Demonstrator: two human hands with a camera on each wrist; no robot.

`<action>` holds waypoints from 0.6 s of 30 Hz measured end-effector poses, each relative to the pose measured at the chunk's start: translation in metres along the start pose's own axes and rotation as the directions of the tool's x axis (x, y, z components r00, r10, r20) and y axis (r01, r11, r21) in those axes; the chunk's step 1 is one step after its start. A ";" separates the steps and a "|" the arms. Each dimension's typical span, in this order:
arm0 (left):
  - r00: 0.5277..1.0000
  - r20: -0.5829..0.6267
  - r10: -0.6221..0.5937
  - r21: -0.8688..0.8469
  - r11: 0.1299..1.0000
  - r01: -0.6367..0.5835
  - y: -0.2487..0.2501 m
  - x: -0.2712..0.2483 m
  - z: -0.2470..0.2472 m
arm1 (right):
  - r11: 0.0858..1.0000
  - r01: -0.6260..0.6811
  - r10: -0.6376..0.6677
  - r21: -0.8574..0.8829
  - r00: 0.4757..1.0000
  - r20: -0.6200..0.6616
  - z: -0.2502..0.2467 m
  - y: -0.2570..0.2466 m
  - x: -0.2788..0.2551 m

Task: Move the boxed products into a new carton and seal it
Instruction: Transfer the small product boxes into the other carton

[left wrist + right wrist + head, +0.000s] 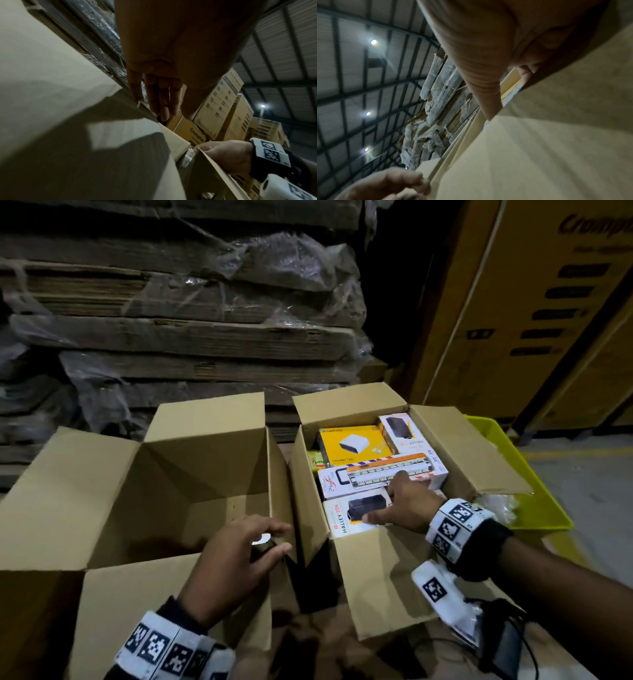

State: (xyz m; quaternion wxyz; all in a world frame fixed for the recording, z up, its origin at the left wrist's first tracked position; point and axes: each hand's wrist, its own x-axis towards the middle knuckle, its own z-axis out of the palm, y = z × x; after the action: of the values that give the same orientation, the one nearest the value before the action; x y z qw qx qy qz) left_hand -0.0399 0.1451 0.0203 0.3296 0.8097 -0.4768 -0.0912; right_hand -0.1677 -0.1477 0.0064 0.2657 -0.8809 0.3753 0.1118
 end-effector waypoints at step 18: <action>1.000 0.005 -0.006 -0.221 0.975 0.007 -0.009 0.006 -0.022 | 0.737 0.085 -0.057 0.671 0.996 -0.063 -0.058 -0.028 -0.044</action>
State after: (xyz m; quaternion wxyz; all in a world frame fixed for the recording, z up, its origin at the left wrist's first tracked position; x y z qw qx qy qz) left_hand -0.0204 0.1532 0.0325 0.4162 0.7695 -0.4618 -0.1462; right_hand -0.1781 -0.1367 0.0834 0.5624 -0.7414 0.3615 -0.0582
